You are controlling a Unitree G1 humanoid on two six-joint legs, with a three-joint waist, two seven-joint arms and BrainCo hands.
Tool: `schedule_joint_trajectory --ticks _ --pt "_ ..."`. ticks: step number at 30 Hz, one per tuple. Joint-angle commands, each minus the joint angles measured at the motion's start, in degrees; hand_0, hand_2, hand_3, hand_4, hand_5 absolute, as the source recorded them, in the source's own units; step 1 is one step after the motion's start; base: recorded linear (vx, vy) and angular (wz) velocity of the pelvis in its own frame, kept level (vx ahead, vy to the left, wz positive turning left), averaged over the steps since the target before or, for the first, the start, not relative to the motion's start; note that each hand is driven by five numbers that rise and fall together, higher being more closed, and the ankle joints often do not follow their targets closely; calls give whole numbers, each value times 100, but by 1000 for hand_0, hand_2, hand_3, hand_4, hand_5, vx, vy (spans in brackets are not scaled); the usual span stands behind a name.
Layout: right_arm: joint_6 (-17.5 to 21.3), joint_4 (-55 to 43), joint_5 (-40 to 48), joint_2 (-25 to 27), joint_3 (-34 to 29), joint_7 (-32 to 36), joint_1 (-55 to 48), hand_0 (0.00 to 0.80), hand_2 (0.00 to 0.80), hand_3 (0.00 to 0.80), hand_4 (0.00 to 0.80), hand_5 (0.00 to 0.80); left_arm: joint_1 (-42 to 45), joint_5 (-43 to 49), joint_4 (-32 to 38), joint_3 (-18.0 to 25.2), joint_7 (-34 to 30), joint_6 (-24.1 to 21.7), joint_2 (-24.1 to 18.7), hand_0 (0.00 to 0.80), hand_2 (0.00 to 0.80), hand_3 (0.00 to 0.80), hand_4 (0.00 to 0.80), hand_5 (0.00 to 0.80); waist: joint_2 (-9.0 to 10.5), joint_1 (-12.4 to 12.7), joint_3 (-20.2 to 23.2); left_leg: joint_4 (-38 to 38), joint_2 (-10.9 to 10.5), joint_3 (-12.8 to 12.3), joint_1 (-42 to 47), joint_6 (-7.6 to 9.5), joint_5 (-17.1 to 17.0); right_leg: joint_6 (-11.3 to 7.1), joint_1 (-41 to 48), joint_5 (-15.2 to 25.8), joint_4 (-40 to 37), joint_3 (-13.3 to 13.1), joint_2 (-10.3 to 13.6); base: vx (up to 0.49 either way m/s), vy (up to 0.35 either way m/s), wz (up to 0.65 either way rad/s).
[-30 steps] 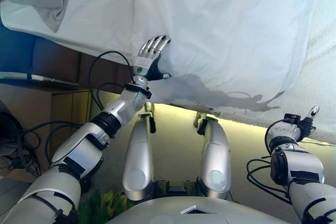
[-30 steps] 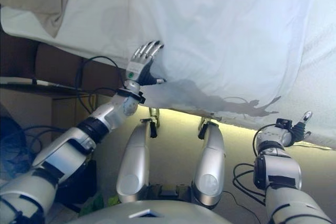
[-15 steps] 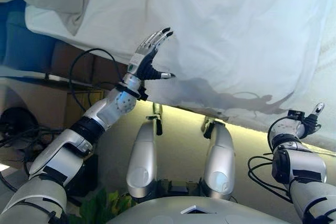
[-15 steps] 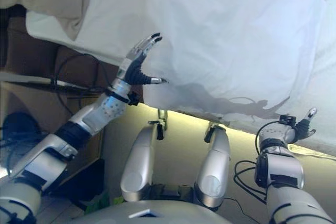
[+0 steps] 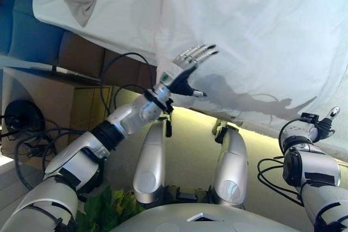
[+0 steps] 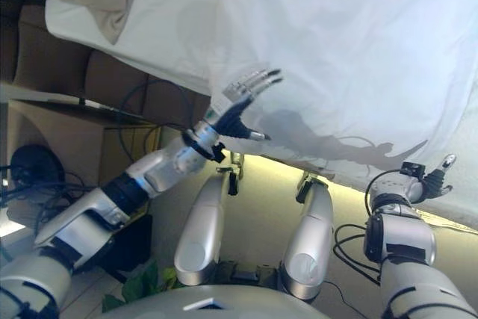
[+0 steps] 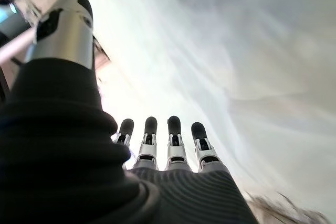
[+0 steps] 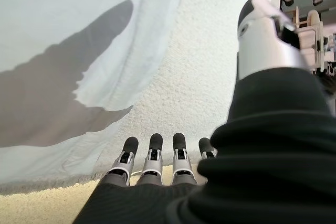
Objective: Make the bed neatly
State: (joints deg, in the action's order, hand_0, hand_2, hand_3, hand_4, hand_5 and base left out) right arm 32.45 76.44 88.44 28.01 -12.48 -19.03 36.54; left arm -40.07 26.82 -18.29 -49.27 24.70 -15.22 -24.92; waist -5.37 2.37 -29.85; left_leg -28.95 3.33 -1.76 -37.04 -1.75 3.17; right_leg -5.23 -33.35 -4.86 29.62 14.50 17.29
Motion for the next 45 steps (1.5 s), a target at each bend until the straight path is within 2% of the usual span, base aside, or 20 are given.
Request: schedule_joint_trajectory --ticks 1,4,10,15,16,17,19,20,22,27,30,31,32,33,45 --pt "332 75 231 256 98 126 -30 0 0 0 0 0 -467 757 -189 43 521 413 147 0 0 0 0 0 178 -86 6 -118 354 82 -155 -105 -23 -394 274 597 -409 -218 267 -27 -3 -10" --pt "395 68 241 236 190 80 64 0 0 0 0 0 -648 1207 -543 -114 786 795 294 0 0 0 0 0 206 -174 5 -104 389 18 -273 -118 -76 -405 80 623 -385 -309 244 -32 23 -6" --pt "542 59 183 162 396 -21 257 0 0 0 0 0 -960 1512 -1276 -228 1346 1362 485 0 0 0 0 0 280 -296 5 -31 494 -144 -514 -134 -200 -411 -307 713 -418 -452 164 -36 56 -14" --pt "663 -52 148 114 535 -150 352 0 0 0 0 0 -1132 1512 -2065 -227 1838 2159 613 0 0 0 0 0 364 -357 5 52 542 -240 -629 -147 -299 -390 -504 791 -462 -512 131 -6 46 -11" --pt "689 -64 144 102 566 -177 371 0 0 0 0 0 -1141 1502 -2196 -221 1893 2235 627 0 0 0 0 0 365 -354 5 31 538 -183 -575 -190 -183 -445 -468 698 -429 -576 107 0 0 0" --pt "717 -93 130 90 592 -215 394 0 0 0 0 0 -1151 1488 -2315 -214 1912 2350 634 0 0 0 0 0 375 -355 5 39 544 -244 -669 -147 -297 -389 -556 799 -457 -516 127 0 0 0" --pt "744 -157 67 77 626 -324 450 0 0 0 0 0 -1179 1465 -2560 -210 1858 2538 638 0 0 0 0 0 394 -350 5 16 548 -244 -713 -147 -294 -389 -603 815 -453 -516 129 -8 6 -7" --pt "751 -167 25 61 640 -365 473 0 0 0 0 0 -1184 1459 -2690 -221 1790 2650 646 0 0 0 0 0 397 -347 5 -12 547 -182 -638 -194 -160 -452 -541 709 -413 -578 106 74 -3 -11" --pt "758 -207 -57 46 672 -457 543 0 0 0 0 0 -1200 1419 -2939 -240 1648 2866 690 0 0 0 0 0 408 -355 5 -40 546 -182 -672 -197 -154 -453 -582 716 -404 -585 101 34 18 -8" --pt "772 -328 -306 39 816 -730 710 0 0 0 0 0 -1295 1385 -3346 -289 1687 3046 756 0 0 0 0 0 408 -402 5 -56 537 -195 -725 -200 -156 -439 -676 725 -411 -630 86 4 53 -6" --pt "776 -375 -500 34 915 -882 830 0 0 0 0 0 -1447 1160 -3588 -290 1786 3002 784 0 0 0 0 0 405 -446 5 -97 555 -184 -809 -204 -158 -424 -812 713 -363 -696 66 5 87 -5" --pt "784 -388 -547 28 951 -912 864 0 0 0 0 0 -1502 1089 -3656 -283 1839 2956 790 336 336 336 336 336 402 -464 5 -108 566 -188 -849 -202 -163 -418 -876 703 -334 -720 48 -9 82 -6" --pt "805 -418 -592 11 978 -944 881 0 0 0 0 0 -1531 1027 -3686 -274 1887 2924 799 605 605 605 605 605 401 -476 5 -114 575 -193 -880 -205 -170 -414 -921 696 -321 -738 32 -10 62 -7" --pt "834 -448 -636 -11 996 -995 899 0 0 0 0 0 -1559 974 -3717 -258 1928 2869 804 800 800 800 800 800 401 -482 5 -100 580 -204 -893 -208 -181 -409 -939 692 -328 -747 18 -8 41 -7" --pt "938 -776 -572 -245 1143 -944 673 0 0 0 0 0 -1596 902 -3917 -192 2070 2616 782 800 800 800 800 800 534 -516 5 -99 604 -204 -868 -188 -147 -354 -926 657 -291 -745 -61 5 6 -4"
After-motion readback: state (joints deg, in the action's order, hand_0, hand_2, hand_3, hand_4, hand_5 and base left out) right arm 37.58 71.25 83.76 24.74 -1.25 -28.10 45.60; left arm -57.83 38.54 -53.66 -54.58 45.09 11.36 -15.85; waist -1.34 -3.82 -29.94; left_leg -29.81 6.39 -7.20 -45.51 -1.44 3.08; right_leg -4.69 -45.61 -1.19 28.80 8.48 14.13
